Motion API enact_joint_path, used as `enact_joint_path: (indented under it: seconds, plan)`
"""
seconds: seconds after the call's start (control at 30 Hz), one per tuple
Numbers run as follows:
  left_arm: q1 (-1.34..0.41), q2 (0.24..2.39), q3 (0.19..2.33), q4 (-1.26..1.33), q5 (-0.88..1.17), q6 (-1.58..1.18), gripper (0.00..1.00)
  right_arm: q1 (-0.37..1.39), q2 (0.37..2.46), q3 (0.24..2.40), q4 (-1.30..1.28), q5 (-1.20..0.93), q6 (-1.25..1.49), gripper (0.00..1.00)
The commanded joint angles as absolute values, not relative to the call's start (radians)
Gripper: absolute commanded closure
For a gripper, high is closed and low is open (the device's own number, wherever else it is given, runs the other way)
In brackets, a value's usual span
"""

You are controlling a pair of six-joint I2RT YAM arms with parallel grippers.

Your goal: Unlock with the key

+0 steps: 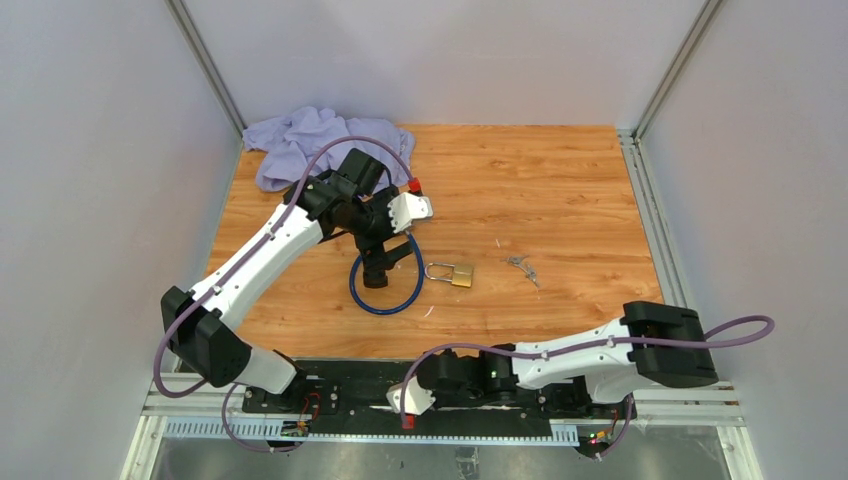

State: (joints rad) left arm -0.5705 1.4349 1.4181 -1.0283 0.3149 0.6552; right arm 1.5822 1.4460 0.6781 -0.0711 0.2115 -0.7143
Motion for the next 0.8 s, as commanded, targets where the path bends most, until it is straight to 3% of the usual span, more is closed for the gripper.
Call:
enact_joint_path:
  seconds: [0.0,0.2,0.37,0.77]
  plan:
    - [-0.56,1.407,1.437,-1.034,0.337,0.661,0.0,1.549,1.371,0.657,-0.054,0.218,-0.663,0.99]
    - [-0.547,1.385,1.429,-1.034,0.364,0.657,0.01,1.404,1.27,0.696,-0.103,0.148,-0.569,0.99]
    - [-0.513,1.315,1.424,-1.035,0.444,0.678,0.02,1.231,1.174,0.747,-0.168,-0.036,-0.436,0.99]
    - [-0.421,1.096,1.284,-1.034,0.863,0.644,0.03,1.0,1.154,0.922,-0.331,-0.454,-0.27,0.99]
